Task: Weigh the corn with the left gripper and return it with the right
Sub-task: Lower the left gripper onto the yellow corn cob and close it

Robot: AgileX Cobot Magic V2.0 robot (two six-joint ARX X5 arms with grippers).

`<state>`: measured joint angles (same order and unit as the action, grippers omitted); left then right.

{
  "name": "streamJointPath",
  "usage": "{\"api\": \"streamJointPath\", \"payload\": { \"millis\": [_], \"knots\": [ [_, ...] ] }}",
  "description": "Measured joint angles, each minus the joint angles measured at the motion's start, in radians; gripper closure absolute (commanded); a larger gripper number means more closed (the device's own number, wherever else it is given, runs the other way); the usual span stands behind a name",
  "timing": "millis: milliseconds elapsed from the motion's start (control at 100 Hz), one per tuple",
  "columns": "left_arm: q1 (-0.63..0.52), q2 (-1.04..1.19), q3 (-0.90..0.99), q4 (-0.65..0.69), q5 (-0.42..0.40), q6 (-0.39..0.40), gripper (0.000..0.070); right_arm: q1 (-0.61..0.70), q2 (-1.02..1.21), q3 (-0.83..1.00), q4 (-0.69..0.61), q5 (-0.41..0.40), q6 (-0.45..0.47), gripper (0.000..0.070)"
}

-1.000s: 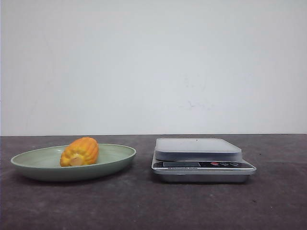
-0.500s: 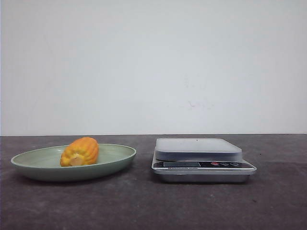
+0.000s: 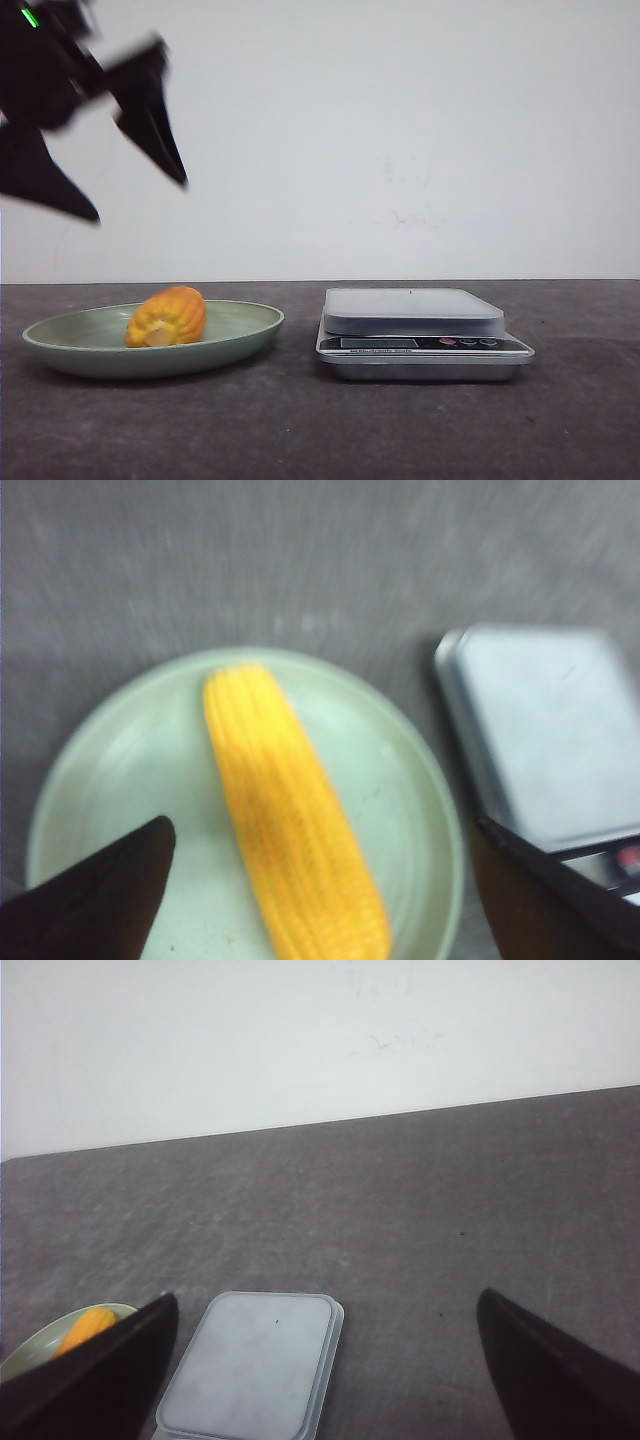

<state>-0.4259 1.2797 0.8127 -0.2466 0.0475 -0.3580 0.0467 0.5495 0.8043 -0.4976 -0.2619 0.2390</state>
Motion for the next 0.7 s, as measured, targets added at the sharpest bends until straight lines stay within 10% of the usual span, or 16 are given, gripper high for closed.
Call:
{"api": "streamJointPath", "payload": {
  "millis": [560, 700],
  "knots": [
    [-0.076, 0.233, 0.000, 0.068, -0.050, 0.000, 0.0149, 0.000, 0.000, 0.000, -0.033, 0.000, -0.009, 0.0091],
    [-0.080, 0.257, 0.000, 0.067, -0.050, -0.001, 0.0395, 0.000, 0.000, 0.000, -0.037, 0.000, -0.012, 0.0092]
  ]
}}
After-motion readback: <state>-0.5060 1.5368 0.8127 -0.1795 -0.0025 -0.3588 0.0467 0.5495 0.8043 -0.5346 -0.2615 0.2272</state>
